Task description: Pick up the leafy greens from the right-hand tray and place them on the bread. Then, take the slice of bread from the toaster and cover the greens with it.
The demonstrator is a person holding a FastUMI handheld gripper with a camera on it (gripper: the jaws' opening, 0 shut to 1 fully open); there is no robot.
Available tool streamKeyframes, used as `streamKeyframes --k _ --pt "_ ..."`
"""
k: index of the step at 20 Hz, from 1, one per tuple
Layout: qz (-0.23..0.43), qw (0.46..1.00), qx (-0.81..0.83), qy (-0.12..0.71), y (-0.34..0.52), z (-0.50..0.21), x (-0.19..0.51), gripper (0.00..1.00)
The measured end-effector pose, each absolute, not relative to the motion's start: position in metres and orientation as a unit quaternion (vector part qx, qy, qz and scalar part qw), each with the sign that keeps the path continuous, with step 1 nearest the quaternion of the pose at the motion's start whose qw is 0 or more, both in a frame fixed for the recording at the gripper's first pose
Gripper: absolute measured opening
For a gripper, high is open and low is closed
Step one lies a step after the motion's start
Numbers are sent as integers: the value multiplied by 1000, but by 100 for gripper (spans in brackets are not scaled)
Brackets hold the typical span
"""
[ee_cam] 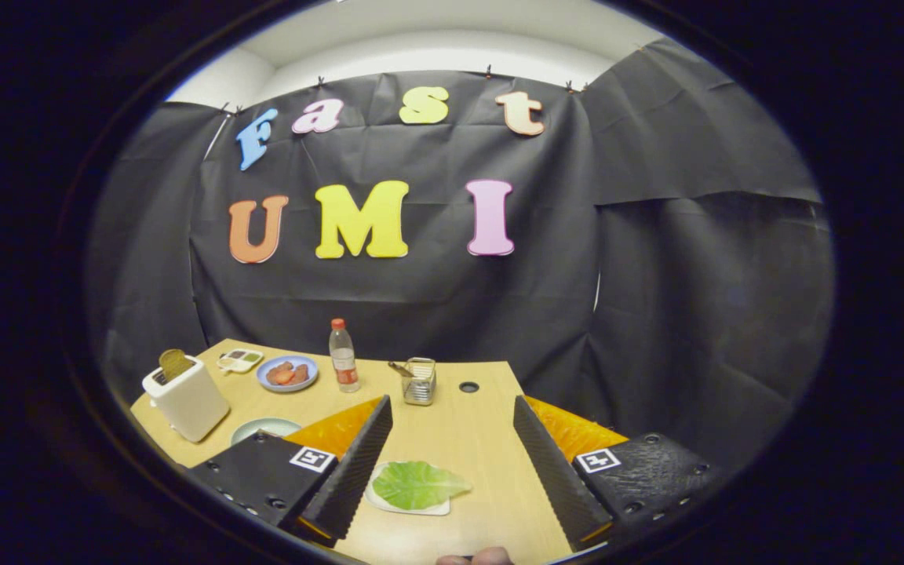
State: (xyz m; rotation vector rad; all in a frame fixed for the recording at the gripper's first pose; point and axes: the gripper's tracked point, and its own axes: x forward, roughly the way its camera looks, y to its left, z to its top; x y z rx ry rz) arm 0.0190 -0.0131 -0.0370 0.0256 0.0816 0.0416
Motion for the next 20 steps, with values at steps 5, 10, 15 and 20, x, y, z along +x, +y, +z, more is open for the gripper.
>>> streamKeyframes --k 5,10,15,20 --pt "32 998 21 50 -19 -48 21 95" --pt "29 998 13 51 -21 -59 23 95" --pt "30 996 18 79 -20 -95 31 95" --pt "33 990 30 133 -18 -166 62 95"
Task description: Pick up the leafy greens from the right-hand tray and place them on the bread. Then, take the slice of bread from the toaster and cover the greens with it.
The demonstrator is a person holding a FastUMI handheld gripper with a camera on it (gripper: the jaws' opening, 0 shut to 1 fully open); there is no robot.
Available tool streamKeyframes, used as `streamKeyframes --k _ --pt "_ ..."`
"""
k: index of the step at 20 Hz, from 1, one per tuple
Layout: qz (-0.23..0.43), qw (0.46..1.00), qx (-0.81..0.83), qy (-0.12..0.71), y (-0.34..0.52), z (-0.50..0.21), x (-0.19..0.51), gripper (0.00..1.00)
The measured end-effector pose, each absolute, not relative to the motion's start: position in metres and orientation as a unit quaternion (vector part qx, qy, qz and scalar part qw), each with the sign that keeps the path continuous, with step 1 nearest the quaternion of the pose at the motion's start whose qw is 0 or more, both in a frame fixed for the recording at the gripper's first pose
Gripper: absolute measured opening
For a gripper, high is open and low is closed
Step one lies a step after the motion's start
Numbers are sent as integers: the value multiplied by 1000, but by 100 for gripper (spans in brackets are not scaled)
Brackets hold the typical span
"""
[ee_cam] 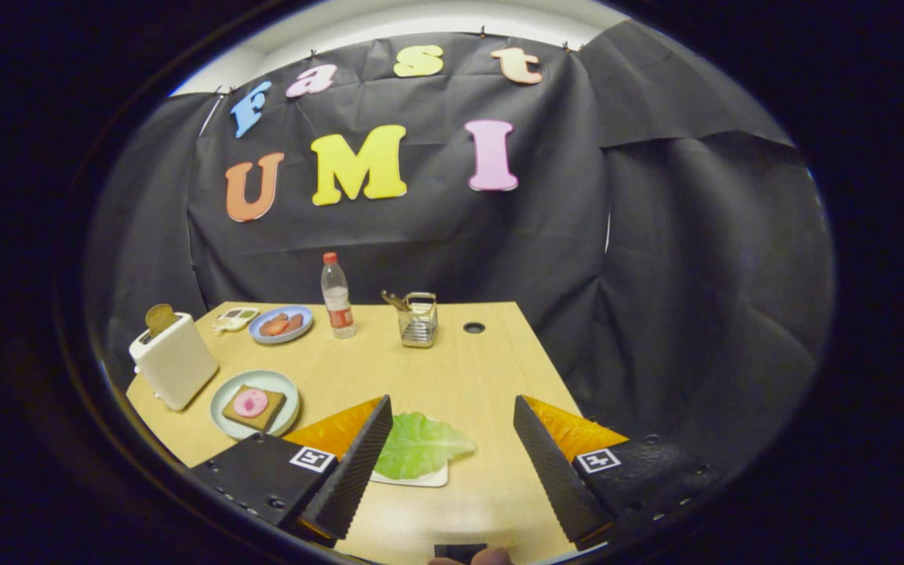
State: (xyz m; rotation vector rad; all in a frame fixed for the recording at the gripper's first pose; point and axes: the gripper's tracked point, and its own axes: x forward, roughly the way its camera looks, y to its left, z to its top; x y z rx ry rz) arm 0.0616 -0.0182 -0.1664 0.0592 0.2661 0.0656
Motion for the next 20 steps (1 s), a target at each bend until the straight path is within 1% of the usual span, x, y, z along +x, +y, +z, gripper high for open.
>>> streamKeyframes --k 3,9,15,18,20 --pt "33 986 34 158 -19 -205 89 96" --pt "25 979 50 195 -23 -261 139 96" --pt "26 970 59 235 -16 -299 156 96" --pt "36 965 64 250 -8 -307 159 81" --pt "41 962 68 260 -4 -312 160 69"
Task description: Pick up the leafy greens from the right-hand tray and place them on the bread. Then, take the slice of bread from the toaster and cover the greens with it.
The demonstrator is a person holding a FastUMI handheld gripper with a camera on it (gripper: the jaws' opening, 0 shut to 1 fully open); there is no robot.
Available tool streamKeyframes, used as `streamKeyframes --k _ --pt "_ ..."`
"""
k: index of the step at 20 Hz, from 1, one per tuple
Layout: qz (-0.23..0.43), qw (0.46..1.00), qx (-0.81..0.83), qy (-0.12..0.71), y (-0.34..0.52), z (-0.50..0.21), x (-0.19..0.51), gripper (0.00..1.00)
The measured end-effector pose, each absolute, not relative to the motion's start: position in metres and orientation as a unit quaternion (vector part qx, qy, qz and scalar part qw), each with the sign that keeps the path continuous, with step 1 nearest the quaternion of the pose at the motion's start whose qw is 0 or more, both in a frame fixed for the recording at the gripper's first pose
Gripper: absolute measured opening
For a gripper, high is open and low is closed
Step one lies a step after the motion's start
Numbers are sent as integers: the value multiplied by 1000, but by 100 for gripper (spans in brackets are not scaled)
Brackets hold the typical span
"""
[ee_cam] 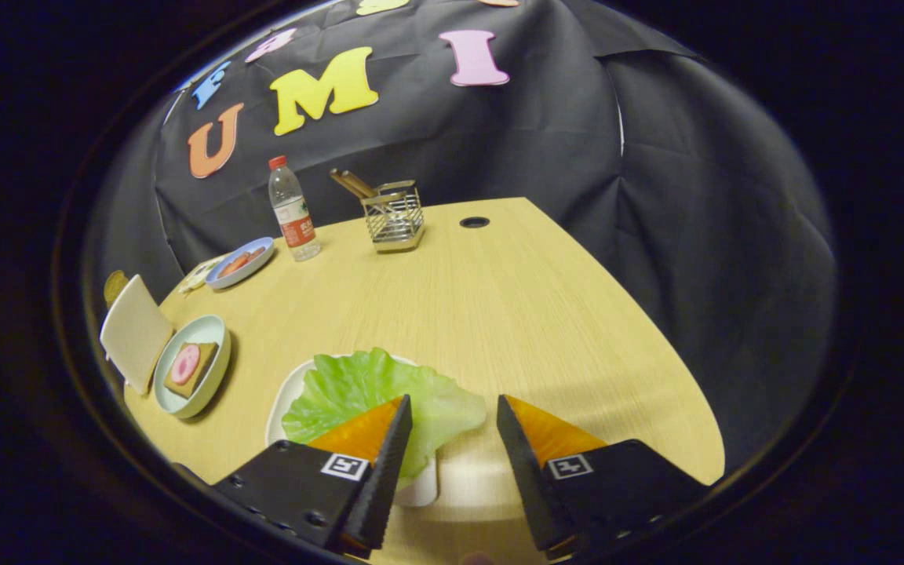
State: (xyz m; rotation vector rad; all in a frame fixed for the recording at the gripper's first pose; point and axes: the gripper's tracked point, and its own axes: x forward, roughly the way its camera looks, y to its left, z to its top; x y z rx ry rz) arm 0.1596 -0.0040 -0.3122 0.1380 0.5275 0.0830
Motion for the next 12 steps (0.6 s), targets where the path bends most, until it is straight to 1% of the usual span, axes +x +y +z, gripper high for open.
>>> streamKeyframes --k 3,5,8,10,11,12 --pt "37 962 65 261 -2 -311 162 52" --pt "39 964 56 259 0 -308 161 52" --pt "26 967 39 252 -2 -303 164 25" --pt "21 968 34 247 -3 -298 164 4" --pt "25 969 32 243 -1 -296 164 7" --pt "28 968 32 246 0 -295 160 4"
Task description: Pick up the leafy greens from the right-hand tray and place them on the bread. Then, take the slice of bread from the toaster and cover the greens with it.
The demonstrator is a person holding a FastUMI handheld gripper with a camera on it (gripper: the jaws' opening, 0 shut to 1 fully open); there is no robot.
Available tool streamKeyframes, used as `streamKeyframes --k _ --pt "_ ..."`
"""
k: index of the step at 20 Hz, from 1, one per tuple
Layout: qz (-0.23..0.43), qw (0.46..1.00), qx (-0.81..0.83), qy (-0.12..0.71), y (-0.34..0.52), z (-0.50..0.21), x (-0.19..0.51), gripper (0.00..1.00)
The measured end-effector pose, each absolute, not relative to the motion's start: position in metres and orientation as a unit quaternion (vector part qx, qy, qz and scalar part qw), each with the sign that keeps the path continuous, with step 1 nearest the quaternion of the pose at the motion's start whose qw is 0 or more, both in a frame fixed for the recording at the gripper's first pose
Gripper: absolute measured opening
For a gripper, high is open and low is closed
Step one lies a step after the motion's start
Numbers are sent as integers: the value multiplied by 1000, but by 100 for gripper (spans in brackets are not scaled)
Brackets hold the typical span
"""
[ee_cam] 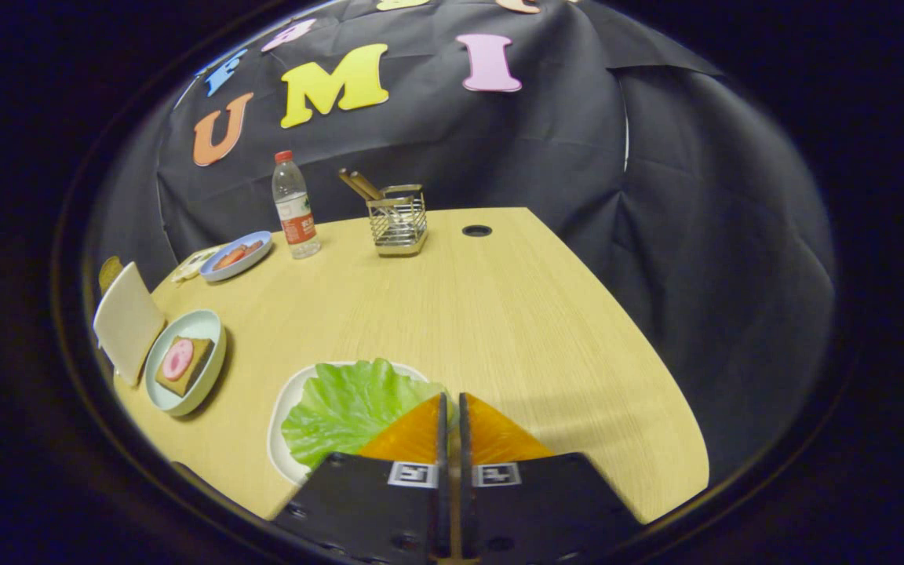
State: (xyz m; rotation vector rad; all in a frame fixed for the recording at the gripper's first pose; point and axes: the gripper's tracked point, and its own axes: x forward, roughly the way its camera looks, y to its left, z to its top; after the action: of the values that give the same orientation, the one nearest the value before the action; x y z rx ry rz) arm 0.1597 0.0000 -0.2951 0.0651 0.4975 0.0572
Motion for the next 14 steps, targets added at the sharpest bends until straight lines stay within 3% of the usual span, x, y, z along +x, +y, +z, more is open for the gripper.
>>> streamKeyframes --k 2,14 --pt "42 970 37 239 7 -286 159 0" --pt "63 973 78 209 30 -207 134 0"
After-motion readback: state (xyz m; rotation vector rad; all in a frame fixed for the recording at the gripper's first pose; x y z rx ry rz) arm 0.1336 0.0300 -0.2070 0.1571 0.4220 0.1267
